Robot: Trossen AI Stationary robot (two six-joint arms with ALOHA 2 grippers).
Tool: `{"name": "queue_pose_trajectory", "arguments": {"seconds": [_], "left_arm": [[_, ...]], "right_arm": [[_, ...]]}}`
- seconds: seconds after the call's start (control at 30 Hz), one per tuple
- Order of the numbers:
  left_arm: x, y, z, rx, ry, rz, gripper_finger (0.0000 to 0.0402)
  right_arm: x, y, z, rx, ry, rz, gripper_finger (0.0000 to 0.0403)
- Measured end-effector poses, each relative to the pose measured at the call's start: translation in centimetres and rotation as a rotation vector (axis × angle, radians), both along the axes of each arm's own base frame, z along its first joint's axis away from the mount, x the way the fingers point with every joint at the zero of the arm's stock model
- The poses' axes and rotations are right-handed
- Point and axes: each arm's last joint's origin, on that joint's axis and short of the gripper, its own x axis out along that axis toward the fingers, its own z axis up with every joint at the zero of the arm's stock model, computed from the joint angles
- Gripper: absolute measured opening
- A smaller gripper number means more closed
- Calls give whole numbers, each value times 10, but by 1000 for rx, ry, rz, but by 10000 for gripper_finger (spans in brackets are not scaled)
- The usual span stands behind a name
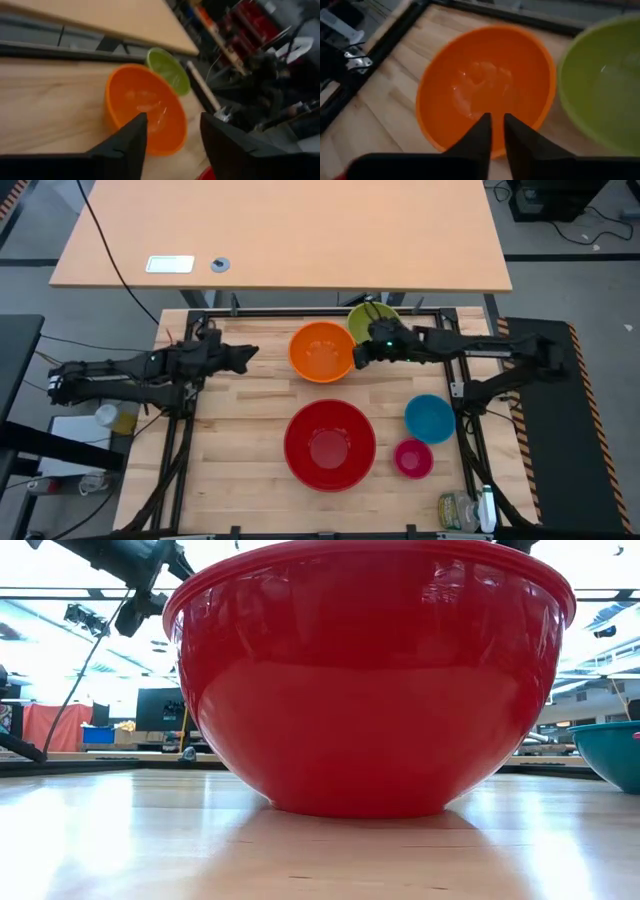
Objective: Nest bowls inside each other by size order
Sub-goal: Stack the orange bowl on top of the red bowl
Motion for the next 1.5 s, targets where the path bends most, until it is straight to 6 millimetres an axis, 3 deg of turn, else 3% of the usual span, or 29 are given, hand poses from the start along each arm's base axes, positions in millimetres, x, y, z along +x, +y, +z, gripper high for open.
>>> {"name": "queue_pose_trajectory", "arguments": {"seconds": [0.13,0.3,0.4,0.5,0.83,1.3,1.5], "left_arm": [[-3,3,-5,-34,68,-34,238],[-5,3,-10,-45,119,-38,251],[-5,2,-10,-54,126,-57,247],[-5,1,-12,-65,137,-78,242],[-2,-1,-16,-77,186,-104,233],[4,-2,-20,-66,222,-123,233],[5,-2,-20,-42,233,-133,233]], "right_arm": [[9,-8,-19,127,16,-71,148],[17,-12,-35,228,23,-182,244],[22,-13,-48,272,55,-229,273],[24,-12,-60,309,108,-264,276],[37,-13,-88,332,160,-286,200],[42,-15,-86,327,94,-302,32],[49,-18,-81,315,-14,-326,20]]}}
